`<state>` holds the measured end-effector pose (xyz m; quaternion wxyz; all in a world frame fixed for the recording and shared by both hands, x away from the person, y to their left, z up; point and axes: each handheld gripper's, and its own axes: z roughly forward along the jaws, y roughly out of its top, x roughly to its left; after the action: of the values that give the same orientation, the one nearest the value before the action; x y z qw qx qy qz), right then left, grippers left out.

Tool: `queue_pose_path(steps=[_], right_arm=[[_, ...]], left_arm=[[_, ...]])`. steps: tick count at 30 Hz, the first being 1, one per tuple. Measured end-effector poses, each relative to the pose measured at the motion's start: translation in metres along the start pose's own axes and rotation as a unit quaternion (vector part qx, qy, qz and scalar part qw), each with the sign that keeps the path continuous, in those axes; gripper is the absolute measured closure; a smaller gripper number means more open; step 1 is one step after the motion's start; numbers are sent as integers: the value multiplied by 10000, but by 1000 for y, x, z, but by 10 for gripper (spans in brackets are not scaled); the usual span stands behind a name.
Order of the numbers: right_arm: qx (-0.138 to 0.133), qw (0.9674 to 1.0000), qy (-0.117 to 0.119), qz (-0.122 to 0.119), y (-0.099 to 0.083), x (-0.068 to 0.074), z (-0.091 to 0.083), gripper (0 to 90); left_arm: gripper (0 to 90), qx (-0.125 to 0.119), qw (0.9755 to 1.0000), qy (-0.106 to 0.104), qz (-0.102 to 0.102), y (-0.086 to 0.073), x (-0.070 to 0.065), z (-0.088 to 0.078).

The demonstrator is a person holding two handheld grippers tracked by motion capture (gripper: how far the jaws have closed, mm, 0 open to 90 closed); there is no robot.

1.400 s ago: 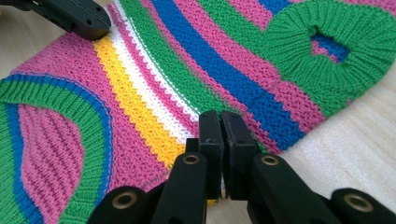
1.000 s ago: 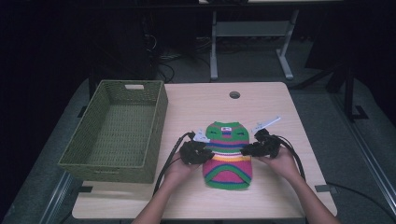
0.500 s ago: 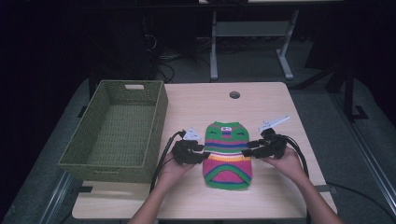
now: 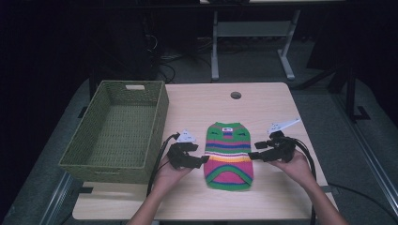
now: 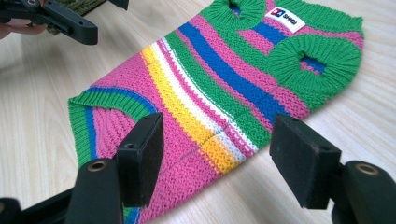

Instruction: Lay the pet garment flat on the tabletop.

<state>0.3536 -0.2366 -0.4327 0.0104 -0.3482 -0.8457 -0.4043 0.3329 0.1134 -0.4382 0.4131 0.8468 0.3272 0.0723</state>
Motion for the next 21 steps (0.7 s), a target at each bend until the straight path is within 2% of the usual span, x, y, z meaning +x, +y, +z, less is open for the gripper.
queue_pose_path(steps=[9, 12, 21], right_arm=[[-62, 10000, -46, 26, -5, 0, -12, 329], [-74, 9999, -83, 12, -8, 0, -14, 330], [-32, 9998, -143, 114, -21, -3, -19, 328]], left_arm=[[282, 15, 10000, -14, -26, -3, -3, -7], [271, 76, 9999, 53, 50, -3, -3, -11], [246, 80, 9999, 100, -44, -15, -2, -13]])
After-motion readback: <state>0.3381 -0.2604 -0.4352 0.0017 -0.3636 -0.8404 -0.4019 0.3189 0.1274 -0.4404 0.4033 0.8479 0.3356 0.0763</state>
